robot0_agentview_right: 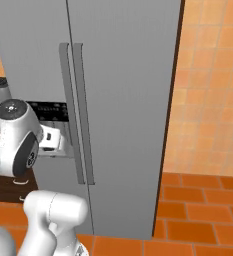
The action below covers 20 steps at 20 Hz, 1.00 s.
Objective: Grab a lemon wedge from the fridge and one ice cube from the ice bowl, and put them in the glass of lemonade.
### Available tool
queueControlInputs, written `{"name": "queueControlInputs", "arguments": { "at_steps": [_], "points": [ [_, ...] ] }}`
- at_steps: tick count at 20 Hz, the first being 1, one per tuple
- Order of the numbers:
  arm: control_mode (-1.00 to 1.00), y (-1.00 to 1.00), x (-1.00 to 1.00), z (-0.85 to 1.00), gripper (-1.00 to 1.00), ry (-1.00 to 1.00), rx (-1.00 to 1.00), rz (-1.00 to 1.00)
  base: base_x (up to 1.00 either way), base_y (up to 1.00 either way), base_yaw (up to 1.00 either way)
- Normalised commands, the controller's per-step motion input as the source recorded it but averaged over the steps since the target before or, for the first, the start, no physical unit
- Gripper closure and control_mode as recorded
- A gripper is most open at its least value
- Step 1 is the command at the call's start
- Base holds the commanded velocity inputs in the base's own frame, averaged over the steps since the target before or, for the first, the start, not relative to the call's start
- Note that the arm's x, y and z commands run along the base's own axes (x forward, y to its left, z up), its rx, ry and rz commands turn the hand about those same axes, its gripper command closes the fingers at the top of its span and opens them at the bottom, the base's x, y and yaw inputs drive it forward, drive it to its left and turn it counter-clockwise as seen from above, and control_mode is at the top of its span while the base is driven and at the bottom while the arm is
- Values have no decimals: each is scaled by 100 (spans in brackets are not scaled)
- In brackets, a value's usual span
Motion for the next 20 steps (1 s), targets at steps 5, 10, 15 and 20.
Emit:
{"name": "queueControlInputs", "arguments": {
  "at_steps": [5,10,15,20],
  "points": [
    [-100,5,30,100,-100,-18,0,-10,0,0,0],
    [-100,0,28,100,-100,-33,0,-19,0,0,0],
    [-100,1,75,51,-100,-11,0,-21,0,0,0],
    [-100,0,100,-60,-100,0,11,-3,0,0,0]
  ]
}}
